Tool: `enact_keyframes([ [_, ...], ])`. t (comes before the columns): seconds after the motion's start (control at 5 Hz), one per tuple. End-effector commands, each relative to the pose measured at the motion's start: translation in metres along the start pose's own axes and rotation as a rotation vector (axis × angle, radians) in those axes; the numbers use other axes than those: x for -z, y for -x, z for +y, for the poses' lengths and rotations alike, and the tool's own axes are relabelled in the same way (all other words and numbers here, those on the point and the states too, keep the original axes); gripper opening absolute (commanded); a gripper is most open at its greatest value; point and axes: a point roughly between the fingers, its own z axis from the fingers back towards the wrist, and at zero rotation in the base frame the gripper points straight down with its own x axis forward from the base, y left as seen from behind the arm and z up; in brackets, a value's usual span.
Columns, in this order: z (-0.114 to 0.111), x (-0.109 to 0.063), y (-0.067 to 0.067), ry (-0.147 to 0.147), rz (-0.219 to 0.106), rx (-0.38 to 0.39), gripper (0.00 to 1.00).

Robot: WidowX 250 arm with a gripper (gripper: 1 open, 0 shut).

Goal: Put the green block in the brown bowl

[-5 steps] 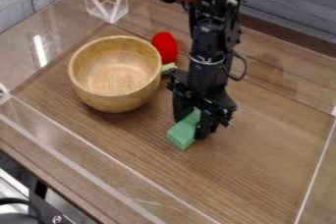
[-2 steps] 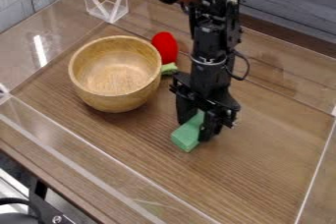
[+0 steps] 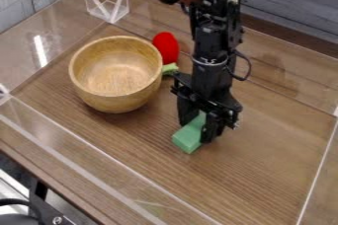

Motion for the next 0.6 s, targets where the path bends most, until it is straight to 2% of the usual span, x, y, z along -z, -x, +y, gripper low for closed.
enact_keyframes([
  [0.0,-0.002,-0.0099,-0.0023,0.005,-0.032,0.012,0.0],
  [0.4,-0.0026,-0.0091,-0.0012,0.016,-0.023,0.009,0.0],
])
